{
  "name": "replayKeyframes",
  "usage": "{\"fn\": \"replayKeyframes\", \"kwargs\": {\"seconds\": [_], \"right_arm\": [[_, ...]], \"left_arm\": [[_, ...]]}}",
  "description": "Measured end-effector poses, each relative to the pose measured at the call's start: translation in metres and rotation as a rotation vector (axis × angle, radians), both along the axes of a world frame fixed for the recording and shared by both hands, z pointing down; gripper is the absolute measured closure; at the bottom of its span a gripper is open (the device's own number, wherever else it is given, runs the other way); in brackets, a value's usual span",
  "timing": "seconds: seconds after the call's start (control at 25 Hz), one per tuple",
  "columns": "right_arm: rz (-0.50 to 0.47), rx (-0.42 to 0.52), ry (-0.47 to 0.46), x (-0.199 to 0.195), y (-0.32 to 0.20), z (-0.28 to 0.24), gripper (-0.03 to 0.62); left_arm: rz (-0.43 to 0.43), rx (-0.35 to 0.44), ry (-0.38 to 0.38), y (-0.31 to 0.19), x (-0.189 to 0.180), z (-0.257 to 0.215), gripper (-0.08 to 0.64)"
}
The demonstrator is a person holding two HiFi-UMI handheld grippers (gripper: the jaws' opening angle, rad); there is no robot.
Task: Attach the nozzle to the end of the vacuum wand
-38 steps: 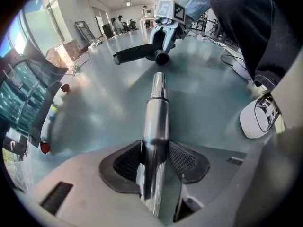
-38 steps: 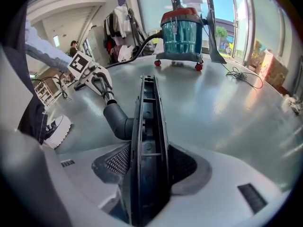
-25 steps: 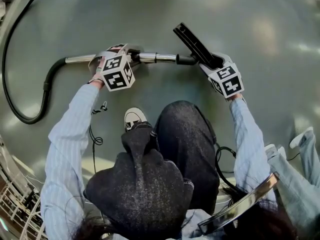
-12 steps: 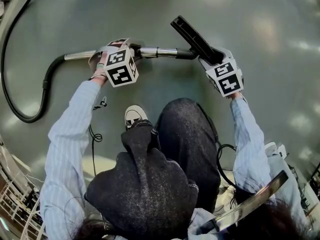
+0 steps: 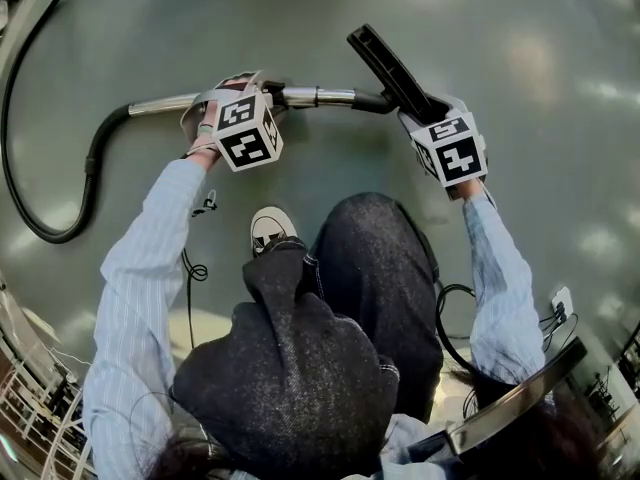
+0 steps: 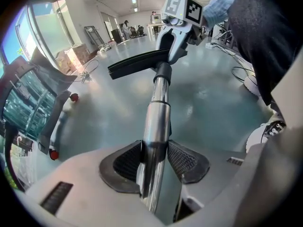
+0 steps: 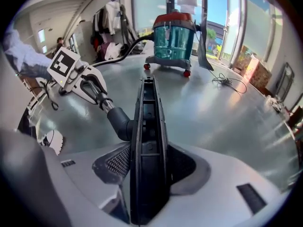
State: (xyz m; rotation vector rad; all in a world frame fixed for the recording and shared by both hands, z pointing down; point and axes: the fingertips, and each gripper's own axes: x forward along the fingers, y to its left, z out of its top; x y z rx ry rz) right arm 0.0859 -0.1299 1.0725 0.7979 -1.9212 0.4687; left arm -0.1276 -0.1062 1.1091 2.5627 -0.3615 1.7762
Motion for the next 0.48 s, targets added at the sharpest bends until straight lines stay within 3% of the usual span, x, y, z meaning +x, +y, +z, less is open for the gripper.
{"fn": "replayKeyframes", "kwargs": {"seconds": [0.12, 0.32, 0.4, 0.48], "right_arm": [[0.016, 0.005, -0.018, -0.005, 0.0, -0.003, 0.365], [-0.139, 0.173, 0.016, -0.011, -0.008, -0.009, 0.365], [-0.132, 0.133, 0.011, -0.017, -0.012, -0.006, 0.365], [-0.065, 0.09, -0.011, -0.019, -0.012, -0.004, 0.365]], "left_arm": [[-0.008, 0.002, -0.002, -0.003, -0.004, -0.002, 0.387], [0.037, 0.008, -0.005, 0.001, -0.001, -0.004, 0.388], [0.025, 0.003, -0.002, -0.001, -0.003, -0.003, 0.388], [-0.009, 0.01, 0.001, -0.006, -0.006, -0.004, 0.388]]}}
